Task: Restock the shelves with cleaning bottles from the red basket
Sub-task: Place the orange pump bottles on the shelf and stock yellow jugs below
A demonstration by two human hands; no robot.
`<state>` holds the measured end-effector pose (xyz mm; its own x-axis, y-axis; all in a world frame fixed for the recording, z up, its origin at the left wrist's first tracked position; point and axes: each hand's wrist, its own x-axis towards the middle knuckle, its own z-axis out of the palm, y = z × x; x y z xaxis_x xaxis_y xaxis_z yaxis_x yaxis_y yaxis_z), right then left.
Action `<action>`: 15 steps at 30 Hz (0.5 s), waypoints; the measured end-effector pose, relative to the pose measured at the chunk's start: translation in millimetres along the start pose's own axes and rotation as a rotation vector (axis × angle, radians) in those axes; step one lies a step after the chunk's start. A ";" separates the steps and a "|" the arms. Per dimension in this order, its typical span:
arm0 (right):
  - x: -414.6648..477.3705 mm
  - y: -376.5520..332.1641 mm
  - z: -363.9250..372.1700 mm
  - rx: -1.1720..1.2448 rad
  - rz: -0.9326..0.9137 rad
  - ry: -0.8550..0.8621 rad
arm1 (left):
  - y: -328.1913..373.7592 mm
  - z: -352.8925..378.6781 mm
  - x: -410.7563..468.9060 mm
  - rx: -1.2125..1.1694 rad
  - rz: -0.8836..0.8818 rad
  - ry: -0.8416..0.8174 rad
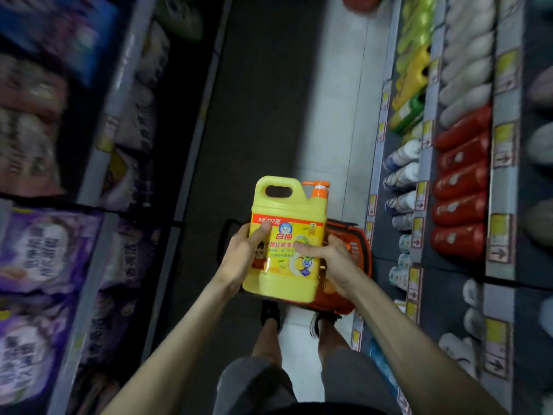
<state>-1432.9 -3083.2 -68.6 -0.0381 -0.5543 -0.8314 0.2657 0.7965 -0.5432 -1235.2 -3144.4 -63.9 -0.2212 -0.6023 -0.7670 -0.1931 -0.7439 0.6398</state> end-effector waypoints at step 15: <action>-170.7 -193.7 96.2 -0.290 -0.533 -0.298 | 153.6 -52.4 -187.5 -0.148 0.547 0.140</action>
<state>-1385.2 -3166.1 189.8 0.1857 -0.8992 -0.3962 0.0133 0.4055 -0.9140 -1173.3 -3160.9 175.6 -0.1211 -0.9353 -0.3326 0.0515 -0.3405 0.9388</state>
